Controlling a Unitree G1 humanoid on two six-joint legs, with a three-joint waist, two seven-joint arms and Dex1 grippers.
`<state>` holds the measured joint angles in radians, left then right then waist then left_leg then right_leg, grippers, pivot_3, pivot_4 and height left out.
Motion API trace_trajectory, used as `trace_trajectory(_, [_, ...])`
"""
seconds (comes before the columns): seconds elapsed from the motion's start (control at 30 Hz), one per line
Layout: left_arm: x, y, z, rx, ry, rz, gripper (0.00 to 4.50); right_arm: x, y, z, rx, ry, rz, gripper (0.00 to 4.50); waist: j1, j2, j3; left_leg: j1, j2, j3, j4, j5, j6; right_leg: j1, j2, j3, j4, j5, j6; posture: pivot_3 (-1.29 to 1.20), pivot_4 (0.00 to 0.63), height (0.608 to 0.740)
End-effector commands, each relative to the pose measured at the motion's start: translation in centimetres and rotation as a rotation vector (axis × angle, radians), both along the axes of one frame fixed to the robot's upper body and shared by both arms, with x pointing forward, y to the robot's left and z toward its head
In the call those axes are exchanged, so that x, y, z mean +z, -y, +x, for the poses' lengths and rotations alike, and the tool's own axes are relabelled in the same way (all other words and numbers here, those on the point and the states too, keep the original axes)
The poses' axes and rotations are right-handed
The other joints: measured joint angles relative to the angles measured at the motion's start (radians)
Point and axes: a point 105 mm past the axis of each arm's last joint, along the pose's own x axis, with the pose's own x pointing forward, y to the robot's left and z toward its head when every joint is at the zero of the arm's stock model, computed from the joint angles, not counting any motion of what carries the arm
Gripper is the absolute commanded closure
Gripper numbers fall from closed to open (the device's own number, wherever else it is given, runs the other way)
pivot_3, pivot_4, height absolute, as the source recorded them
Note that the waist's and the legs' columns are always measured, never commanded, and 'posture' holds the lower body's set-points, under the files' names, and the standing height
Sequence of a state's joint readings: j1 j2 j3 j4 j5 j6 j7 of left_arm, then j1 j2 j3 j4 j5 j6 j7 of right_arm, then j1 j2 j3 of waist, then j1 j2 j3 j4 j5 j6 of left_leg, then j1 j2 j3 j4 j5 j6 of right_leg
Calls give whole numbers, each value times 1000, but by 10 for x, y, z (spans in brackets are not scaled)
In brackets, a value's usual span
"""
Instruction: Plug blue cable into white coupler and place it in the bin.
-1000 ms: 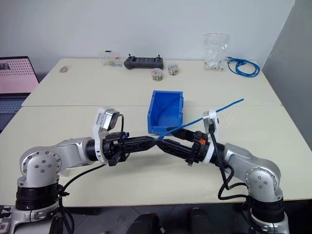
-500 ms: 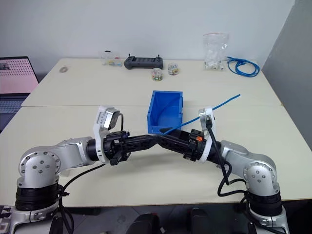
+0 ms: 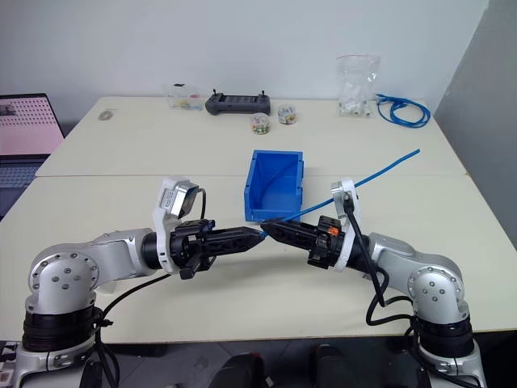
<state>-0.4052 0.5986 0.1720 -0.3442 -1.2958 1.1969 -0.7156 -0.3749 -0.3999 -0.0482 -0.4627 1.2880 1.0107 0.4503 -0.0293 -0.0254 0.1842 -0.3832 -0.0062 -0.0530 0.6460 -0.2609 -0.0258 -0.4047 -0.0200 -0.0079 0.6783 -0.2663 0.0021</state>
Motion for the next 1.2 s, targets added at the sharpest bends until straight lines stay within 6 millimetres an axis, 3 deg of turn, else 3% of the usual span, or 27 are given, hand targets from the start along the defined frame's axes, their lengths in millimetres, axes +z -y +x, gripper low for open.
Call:
trace_trajectory(0.03, [7,2,1,-3,46,-26,3586,8,-6,-12,72,25,21,4495,0,0,0,0,0,0,0,0,0,0,0,0,0,0,0,0,150,740])
trace_trajectory(0.33, [8,-3,-2,-3,38,-25,1854,1,2,1,-4,32,-12,4498,0,0,0,0,0,0,0,0,0,0,0,0,0,0,0,0,150,740])
trace_trajectory(0.67, [-2,-18,-13,78,59,59,2,-19,20,35,-152,63,-110,4499,0,0,0,0,0,0,0,0,0,-1,0,0,-1,0,0,0,150,740])
trace_trajectory(0.87, [-19,-31,-16,251,129,175,0,-19,22,42,-165,82,-112,4500,-2,1,0,0,1,1,-1,0,0,-1,0,1,-2,0,0,0,150,740])
trace_trajectory(1.03, [-35,-44,2,622,197,216,0,-22,20,41,-148,86,-120,4500,5,1,0,-1,0,1,-1,0,0,0,0,1,-3,0,0,0,150,740])
trace_trajectory(1.13, [-48,-45,-3,770,185,224,0,-24,18,40,-132,87,-128,4500,6,0,1,-2,0,1,-1,0,0,0,-1,1,-5,0,0,0,150,740])
trace_trajectory(1.2, [-61,-63,-6,1034,201,288,0,-25,17,40,-113,86,-134,4500,4,0,1,-2,0,2,-1,0,0,0,-1,2,-5,0,0,0,150,740])
